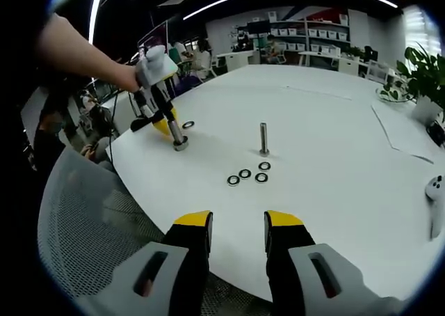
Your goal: Place the washer onto the threaded stud by aligning its center hole with the stud, sliding it down to the base, and recovering from edge contact or off-axis alignment until the washer reaches the visible bottom stop.
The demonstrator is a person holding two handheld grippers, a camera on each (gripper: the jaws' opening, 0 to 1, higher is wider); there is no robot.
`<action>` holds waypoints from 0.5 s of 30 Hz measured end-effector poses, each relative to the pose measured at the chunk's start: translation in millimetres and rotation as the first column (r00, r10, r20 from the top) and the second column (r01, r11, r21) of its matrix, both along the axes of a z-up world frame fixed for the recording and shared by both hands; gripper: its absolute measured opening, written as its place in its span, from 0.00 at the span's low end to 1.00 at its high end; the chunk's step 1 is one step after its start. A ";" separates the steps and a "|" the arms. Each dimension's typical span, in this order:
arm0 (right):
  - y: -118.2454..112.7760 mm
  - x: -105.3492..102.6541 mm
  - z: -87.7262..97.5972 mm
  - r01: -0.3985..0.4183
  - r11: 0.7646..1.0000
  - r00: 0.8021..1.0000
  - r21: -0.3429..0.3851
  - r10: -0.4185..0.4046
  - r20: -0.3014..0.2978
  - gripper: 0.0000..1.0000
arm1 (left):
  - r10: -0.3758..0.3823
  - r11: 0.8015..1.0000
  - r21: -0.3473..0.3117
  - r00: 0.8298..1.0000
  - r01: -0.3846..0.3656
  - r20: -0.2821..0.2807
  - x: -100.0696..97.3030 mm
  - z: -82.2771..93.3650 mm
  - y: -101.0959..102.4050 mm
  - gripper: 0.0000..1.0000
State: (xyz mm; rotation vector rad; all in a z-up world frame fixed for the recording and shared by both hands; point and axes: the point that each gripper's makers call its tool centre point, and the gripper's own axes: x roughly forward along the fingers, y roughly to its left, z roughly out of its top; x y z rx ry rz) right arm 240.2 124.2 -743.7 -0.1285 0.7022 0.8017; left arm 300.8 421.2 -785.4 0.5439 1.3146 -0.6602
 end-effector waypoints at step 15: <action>0.4 -0.5 -0.8 -0.001 1.000 1.000 -0.001 0.001 -0.004 0.32 | 0.144 0.989 -0.027 0.989 -0.143 0.043 28.7 -4.1 8.7 0.27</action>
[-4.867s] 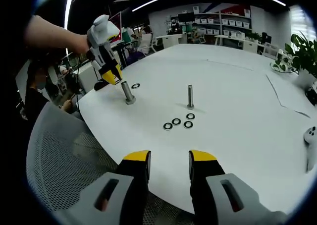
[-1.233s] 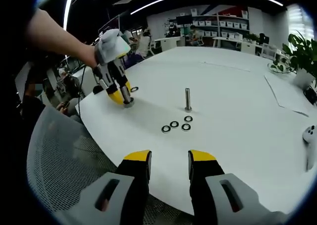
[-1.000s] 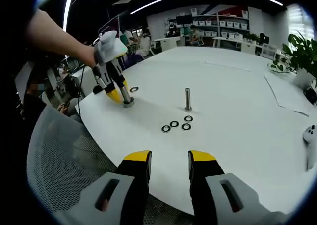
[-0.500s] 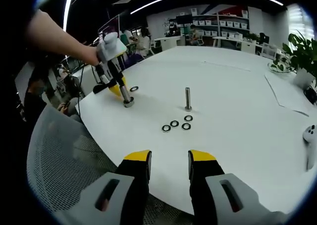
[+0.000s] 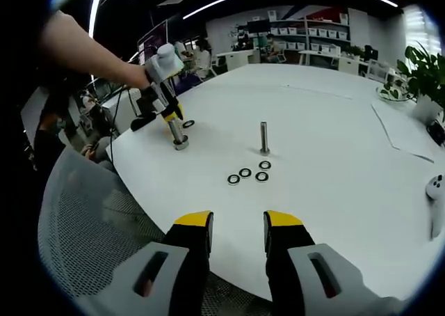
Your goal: Place the washer onto the threaded stud by aligning its center hole with the stud, sliding it down to the base, and recovering from edge contact or off-axis alignment until the washer reaches the visible bottom stop.
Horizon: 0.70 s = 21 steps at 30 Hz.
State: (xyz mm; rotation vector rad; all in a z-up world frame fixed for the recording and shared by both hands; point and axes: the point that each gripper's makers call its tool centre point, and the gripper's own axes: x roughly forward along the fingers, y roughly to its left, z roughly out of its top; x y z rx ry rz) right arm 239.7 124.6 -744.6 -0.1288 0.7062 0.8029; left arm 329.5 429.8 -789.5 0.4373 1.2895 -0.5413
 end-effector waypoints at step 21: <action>-1.1 0.8 0.3 0.003 1.000 1.000 -0.003 -0.003 0.002 0.32 | 0.011 1.000 0.012 1.000 -0.011 -0.005 14.6 -5.9 -6.5 0.25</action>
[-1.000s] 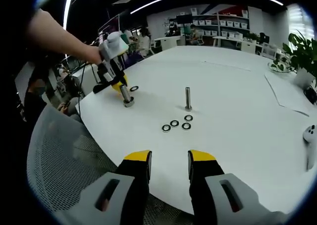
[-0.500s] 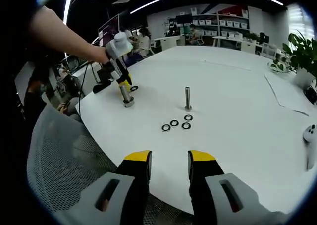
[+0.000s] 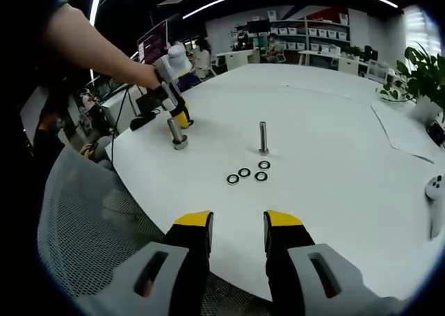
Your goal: Place the washer onto the threaded stud by aligning its center hole with the stud, sliding it down to the base, and recovering from edge contact or off-axis alignment until the washer reaches the visible bottom stop.
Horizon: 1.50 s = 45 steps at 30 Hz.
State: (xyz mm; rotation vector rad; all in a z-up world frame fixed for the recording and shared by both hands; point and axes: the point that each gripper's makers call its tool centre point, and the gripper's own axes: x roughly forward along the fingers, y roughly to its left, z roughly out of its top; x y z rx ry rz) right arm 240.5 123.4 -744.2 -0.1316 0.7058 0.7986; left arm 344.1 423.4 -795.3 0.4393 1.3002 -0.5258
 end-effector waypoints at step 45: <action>0.4 0.0 0.8 0.006 1.000 1.000 0.008 -0.006 -0.001 0.32 | -0.026 0.999 0.038 0.997 0.028 -0.075 -15.4 -1.4 2.1 0.19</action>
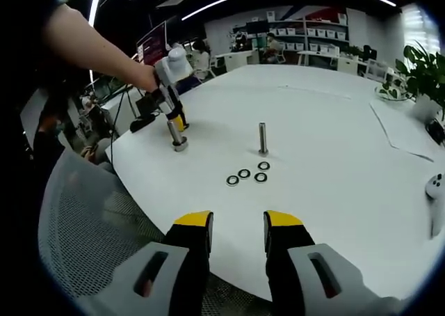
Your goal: Place the washer onto the threaded stud by aligning its center hole with the stud, sliding it down to the base, and recovering from edge contact or off-axis alignment until the washer reaches the visible bottom stop.
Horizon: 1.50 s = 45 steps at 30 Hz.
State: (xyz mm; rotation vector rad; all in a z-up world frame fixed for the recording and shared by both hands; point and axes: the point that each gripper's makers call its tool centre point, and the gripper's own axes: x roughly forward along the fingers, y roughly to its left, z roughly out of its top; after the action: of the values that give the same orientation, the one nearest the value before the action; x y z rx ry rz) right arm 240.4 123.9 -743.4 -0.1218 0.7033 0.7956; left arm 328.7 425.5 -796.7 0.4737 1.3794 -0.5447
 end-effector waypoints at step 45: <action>0.9 -1.0 -1.1 -0.007 1.000 1.000 -0.001 0.007 -0.007 0.32 | -0.156 0.982 -0.099 0.986 0.161 0.053 -29.9 63.3 -33.7 0.19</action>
State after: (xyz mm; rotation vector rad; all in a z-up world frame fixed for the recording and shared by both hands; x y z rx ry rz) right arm 239.5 124.8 -744.5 -0.1225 0.7101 0.8031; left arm 298.9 391.8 -733.4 0.5114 1.2702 -0.7277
